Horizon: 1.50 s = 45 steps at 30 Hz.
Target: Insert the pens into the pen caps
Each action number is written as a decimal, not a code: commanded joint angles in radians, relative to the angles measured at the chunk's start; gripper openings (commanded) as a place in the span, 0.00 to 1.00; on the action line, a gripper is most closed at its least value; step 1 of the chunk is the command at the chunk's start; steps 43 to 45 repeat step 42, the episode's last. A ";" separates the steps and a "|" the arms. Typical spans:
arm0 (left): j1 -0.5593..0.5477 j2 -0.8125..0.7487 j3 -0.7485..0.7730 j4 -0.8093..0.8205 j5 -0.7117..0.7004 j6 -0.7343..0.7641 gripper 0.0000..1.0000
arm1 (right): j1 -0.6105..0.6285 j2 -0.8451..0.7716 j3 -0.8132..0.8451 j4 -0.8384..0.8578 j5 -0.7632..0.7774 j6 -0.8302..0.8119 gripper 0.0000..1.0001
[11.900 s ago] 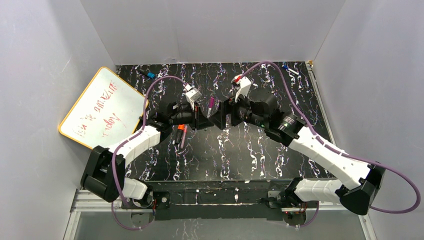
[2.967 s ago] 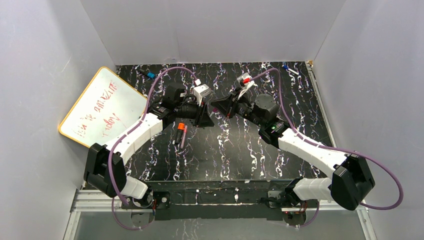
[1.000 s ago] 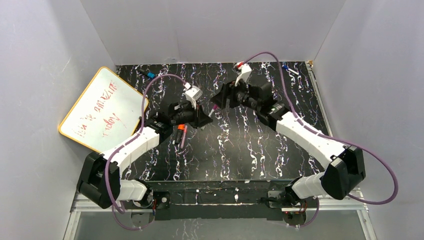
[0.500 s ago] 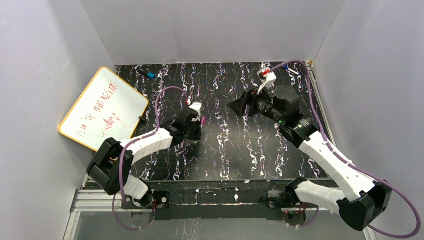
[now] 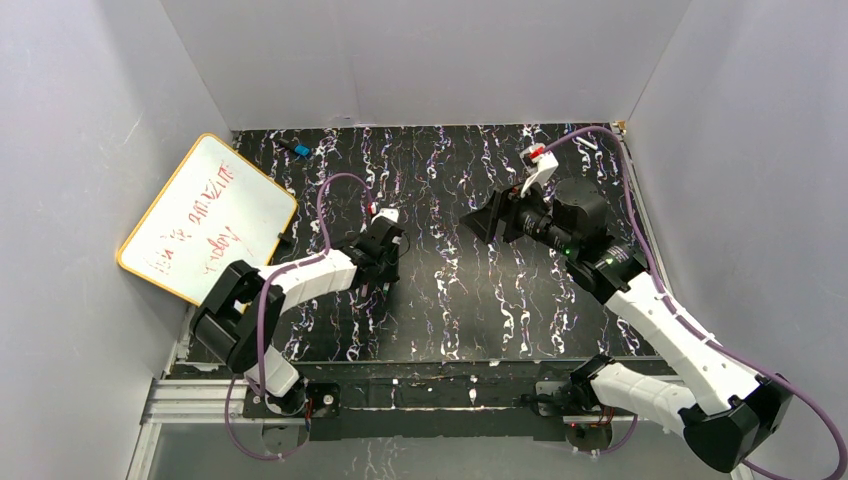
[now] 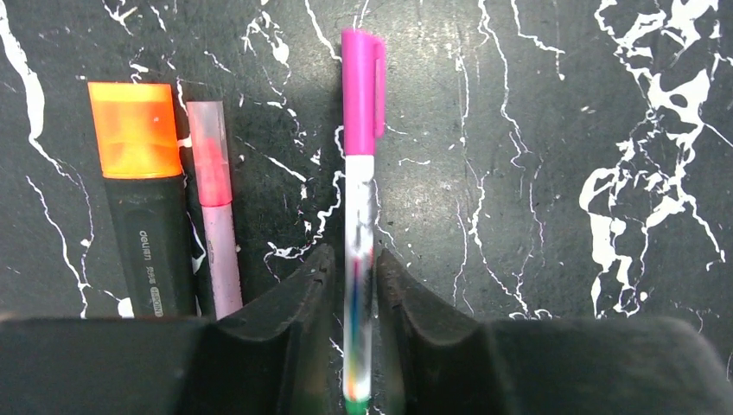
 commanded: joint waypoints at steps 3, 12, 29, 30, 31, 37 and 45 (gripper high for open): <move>-0.006 0.006 0.026 -0.027 -0.051 -0.041 0.35 | -0.002 -0.019 0.016 -0.025 0.002 -0.006 0.80; -0.003 -0.168 0.116 -0.039 -0.055 0.092 0.64 | -0.006 -0.008 0.099 -0.116 0.081 -0.020 0.97; 0.495 -0.475 0.220 0.017 0.413 0.285 0.98 | -0.424 0.135 0.127 -0.151 -0.223 0.045 0.99; 0.495 -0.478 0.216 0.020 0.414 0.282 0.98 | -0.424 0.129 0.138 -0.160 -0.203 0.027 0.99; 0.495 -0.482 0.212 0.022 0.413 0.280 0.98 | -0.424 0.125 0.148 -0.175 -0.183 0.016 0.99; 0.495 -0.501 0.176 0.061 0.421 0.245 0.98 | -0.424 0.101 0.113 -0.164 -0.153 0.022 0.99; 0.495 -0.506 0.181 0.059 0.417 0.250 0.98 | -0.424 0.064 0.062 -0.126 -0.128 0.044 0.99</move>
